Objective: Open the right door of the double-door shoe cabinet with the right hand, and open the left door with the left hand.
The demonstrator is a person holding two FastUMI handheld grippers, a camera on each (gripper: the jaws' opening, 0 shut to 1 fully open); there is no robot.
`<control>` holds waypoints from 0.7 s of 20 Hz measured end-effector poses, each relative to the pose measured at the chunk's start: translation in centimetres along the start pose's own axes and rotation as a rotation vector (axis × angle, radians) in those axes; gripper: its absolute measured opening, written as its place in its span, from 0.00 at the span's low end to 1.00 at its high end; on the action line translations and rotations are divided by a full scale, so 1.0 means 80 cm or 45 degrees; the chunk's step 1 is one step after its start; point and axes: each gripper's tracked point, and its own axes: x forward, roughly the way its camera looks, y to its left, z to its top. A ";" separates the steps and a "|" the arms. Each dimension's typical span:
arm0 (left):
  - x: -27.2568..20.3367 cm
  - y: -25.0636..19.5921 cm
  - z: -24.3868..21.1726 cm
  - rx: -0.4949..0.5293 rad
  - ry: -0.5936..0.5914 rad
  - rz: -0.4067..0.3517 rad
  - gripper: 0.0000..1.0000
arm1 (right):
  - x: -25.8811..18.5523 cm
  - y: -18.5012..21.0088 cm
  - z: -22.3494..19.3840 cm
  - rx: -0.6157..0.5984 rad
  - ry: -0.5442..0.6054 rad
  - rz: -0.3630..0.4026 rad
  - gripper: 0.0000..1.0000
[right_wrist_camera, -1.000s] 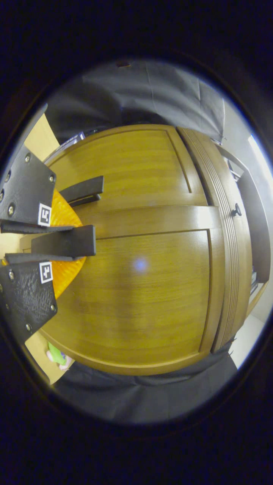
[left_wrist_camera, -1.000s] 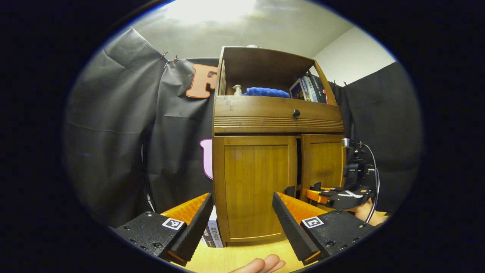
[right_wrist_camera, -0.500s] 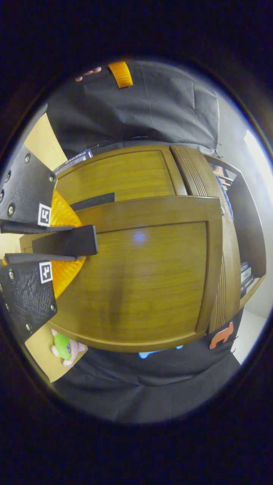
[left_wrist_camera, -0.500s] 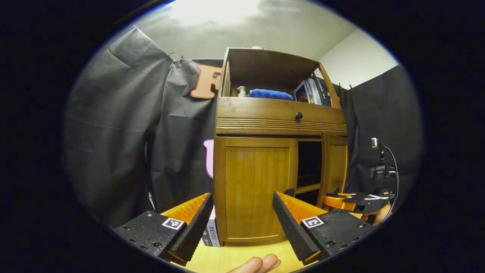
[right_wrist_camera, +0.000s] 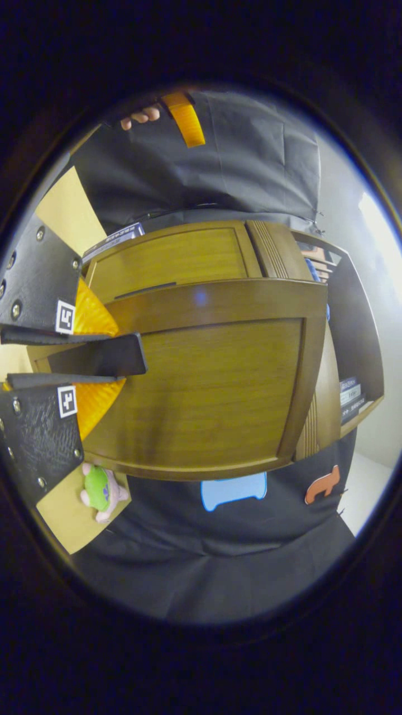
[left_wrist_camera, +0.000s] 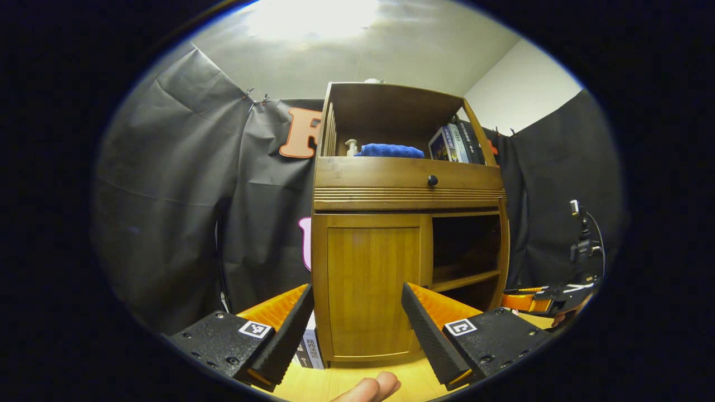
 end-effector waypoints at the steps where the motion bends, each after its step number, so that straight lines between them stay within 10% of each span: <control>1: 0.000 0.002 0.003 0.012 -0.019 0.016 0.96 | -0.007 -0.006 0.001 0.002 -0.004 -0.007 0.19; 14: -0.008 -0.027 -0.004 -0.025 -0.021 -0.010 0.97 | -0.096 -0.118 0.017 -0.118 -0.058 -0.368 0.18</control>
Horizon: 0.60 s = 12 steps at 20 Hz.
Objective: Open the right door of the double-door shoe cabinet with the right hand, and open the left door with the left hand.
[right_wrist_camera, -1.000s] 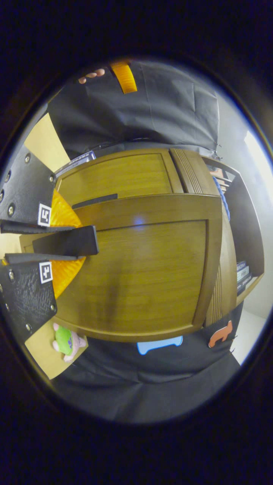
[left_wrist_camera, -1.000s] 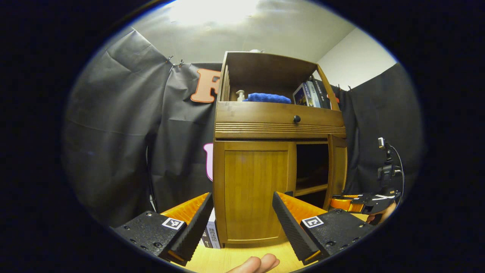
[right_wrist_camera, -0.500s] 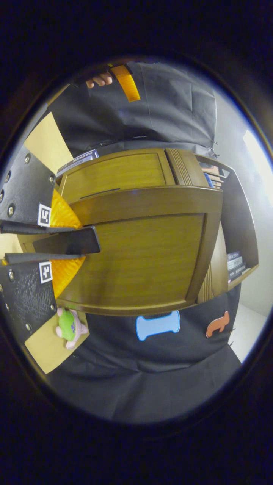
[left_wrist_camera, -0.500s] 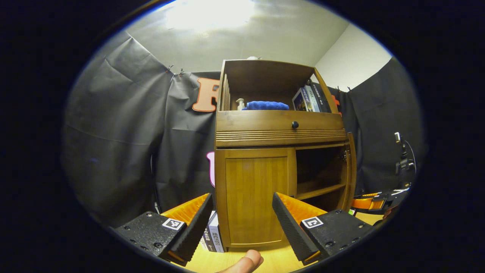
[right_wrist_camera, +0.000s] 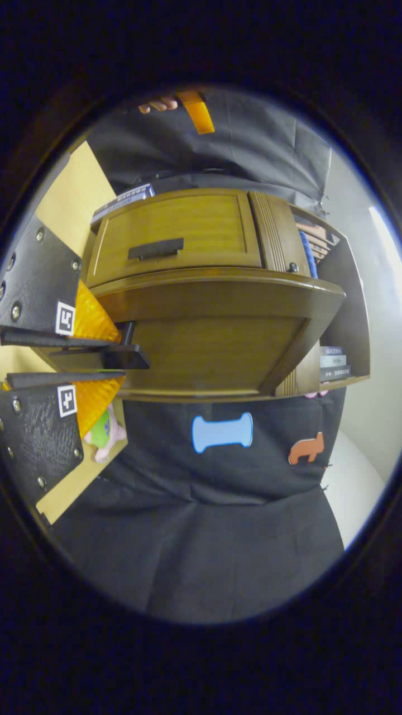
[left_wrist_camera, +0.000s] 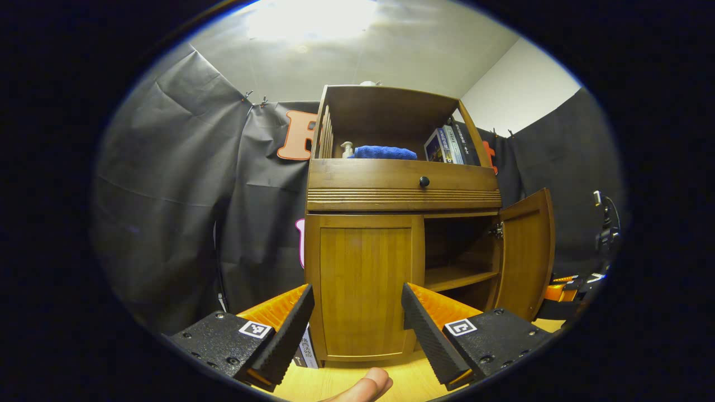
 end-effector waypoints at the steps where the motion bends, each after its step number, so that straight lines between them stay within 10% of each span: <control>1: 0.000 -0.002 -0.002 0.003 0.000 -0.003 0.97 | -0.021 -0.021 0.004 0.011 -0.013 -0.060 0.10; 12: 0.030 -0.014 -0.039 0.013 0.046 -0.004 0.97 | 0.017 -0.134 -0.003 0.082 -0.016 0.104 0.01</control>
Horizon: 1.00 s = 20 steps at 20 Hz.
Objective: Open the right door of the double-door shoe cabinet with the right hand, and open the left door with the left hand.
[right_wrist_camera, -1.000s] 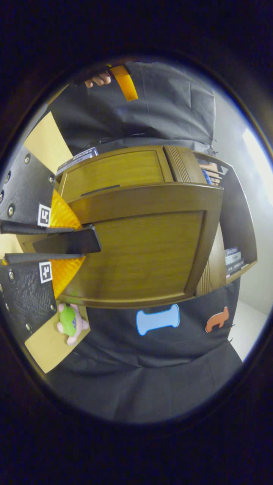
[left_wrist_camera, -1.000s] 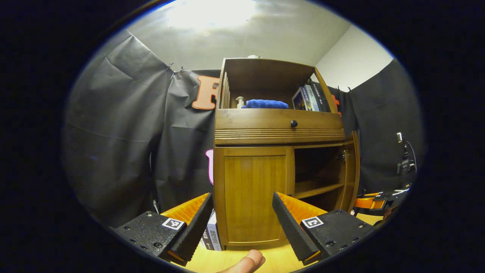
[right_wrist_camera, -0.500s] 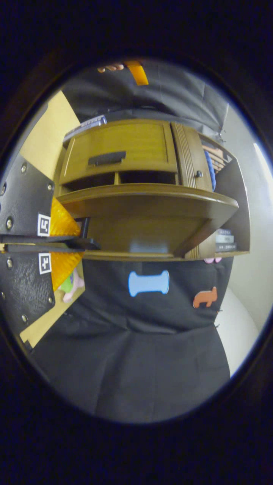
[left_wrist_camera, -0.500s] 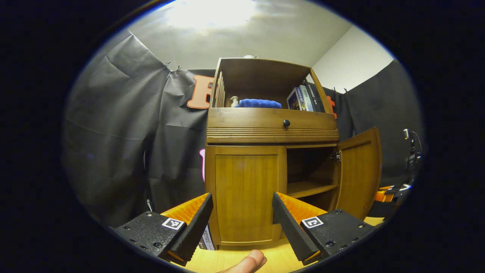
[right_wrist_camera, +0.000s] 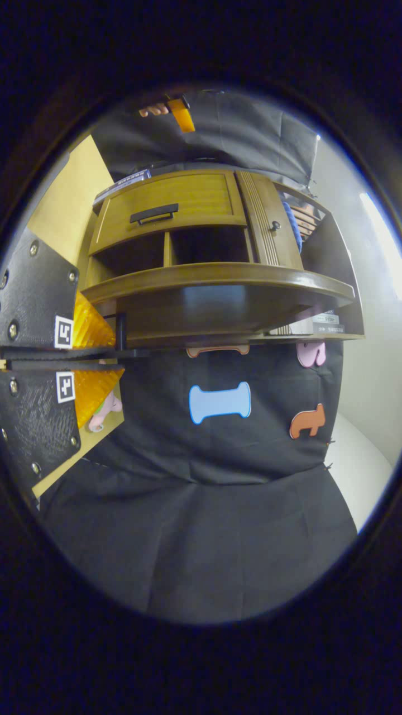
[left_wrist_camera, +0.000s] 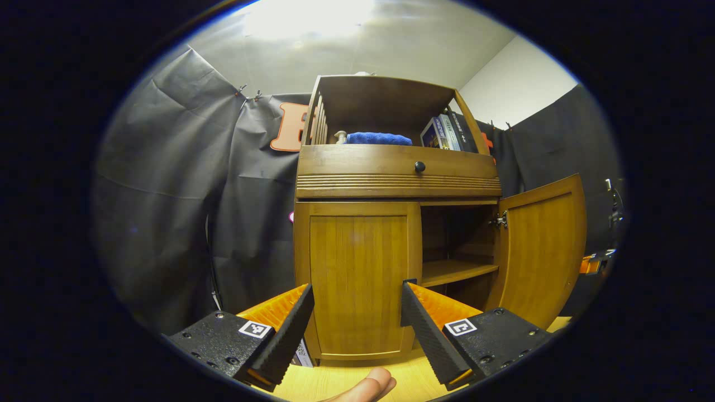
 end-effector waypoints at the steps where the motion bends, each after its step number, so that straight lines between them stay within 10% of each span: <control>1: 0.004 -0.001 -0.005 0.002 0.005 -0.001 0.97 | 0.003 -0.005 0.000 0.008 0.003 0.028 0.01; 9: 0.046 -0.039 -0.036 0.005 0.023 -0.060 0.97 | 0.006 -0.012 0.000 0.053 0.011 0.157 0.01; 14: 0.092 -0.074 -0.053 0.002 0.046 -0.105 0.97 | 0.005 -0.016 0.002 0.019 0.011 0.063 0.09; 20: 0.167 -0.122 -0.093 -0.027 0.116 -0.192 0.98 | -0.060 -0.045 0.022 -0.033 -0.083 -0.100 0.80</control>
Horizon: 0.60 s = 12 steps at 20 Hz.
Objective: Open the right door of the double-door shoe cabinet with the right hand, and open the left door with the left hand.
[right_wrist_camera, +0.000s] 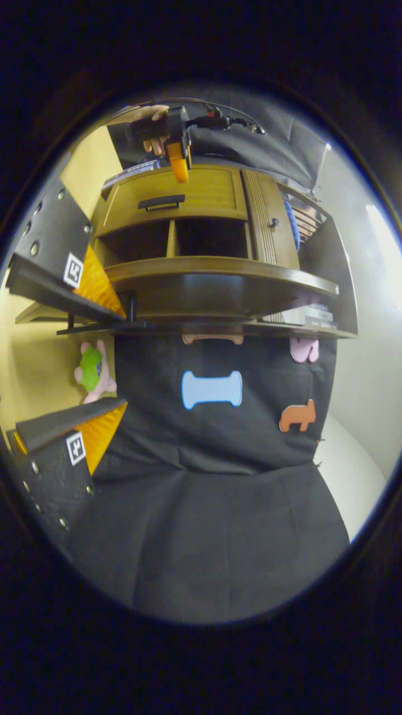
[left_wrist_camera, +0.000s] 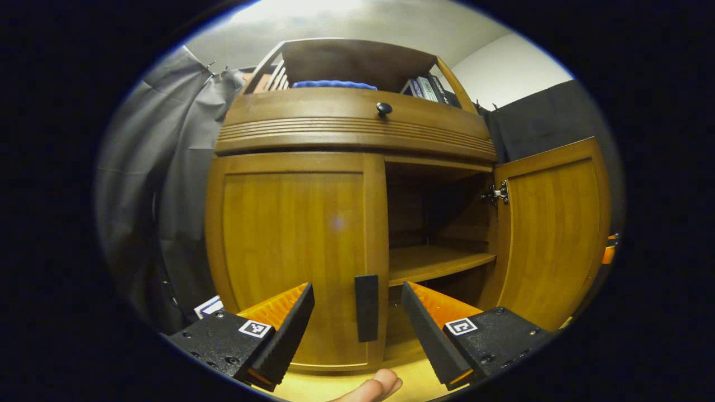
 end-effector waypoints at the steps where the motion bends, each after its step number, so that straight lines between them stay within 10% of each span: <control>1: 0.012 -0.003 -0.007 -0.002 0.005 0.000 0.97 | -0.011 0.006 0.006 0.036 -0.018 0.022 0.91; 8: 0.074 0.007 -0.058 -0.064 0.046 0.073 0.91 | -0.086 0.037 0.055 0.064 -0.149 0.045 0.99; 12: 0.087 -0.001 -0.068 -0.003 0.125 0.019 0.42 | -0.109 0.079 0.064 0.015 -0.145 0.087 0.99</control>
